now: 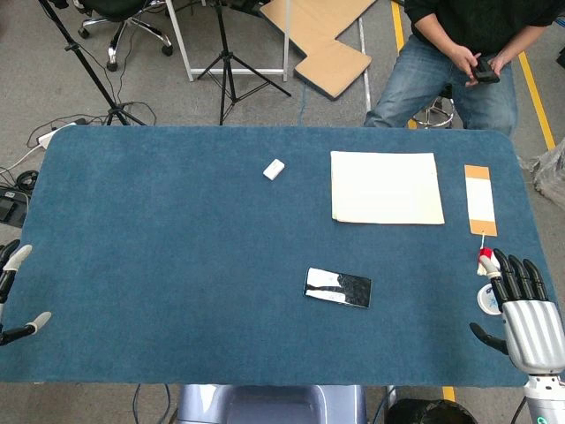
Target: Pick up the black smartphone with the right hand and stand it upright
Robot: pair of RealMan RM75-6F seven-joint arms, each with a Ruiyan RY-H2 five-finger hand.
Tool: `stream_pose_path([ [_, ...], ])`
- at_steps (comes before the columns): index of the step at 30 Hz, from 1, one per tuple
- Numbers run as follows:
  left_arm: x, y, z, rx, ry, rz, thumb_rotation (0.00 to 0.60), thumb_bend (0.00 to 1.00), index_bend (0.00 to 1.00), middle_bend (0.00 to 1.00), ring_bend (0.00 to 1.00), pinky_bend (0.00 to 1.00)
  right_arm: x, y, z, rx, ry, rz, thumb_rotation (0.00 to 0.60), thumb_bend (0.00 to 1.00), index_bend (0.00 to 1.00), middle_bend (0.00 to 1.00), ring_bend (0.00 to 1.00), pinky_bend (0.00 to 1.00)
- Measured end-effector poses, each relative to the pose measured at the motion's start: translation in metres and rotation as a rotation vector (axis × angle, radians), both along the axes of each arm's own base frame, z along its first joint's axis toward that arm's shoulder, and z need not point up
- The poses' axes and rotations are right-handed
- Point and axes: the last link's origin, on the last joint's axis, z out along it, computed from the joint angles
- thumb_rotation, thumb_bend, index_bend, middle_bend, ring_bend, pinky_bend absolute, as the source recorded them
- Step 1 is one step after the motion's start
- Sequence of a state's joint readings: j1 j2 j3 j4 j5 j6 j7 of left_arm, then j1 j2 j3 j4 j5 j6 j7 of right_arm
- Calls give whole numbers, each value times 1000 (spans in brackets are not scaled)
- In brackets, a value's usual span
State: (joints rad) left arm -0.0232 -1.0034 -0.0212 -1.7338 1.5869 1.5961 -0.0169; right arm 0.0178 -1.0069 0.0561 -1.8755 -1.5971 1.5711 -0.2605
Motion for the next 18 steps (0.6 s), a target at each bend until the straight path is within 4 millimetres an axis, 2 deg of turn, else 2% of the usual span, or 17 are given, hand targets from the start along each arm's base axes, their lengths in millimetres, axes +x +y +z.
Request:
stream_pose_path([
  [10,-1,0,2,3,-9,6,600,0,0,0,0,0,0,-1,-8,26,10,0,600,0,14,0,0,0],
  [15,-5,3,3,3,-6,26,600,0,0,0,0,0,7,-10,-33,105,39,39,600,0,66,6,0,0],
  [18,-7,5,4,6,0,36,600,0,0,0,0,0,19,-24,-57,182,44,90,600,0,121,64,0,0],
])
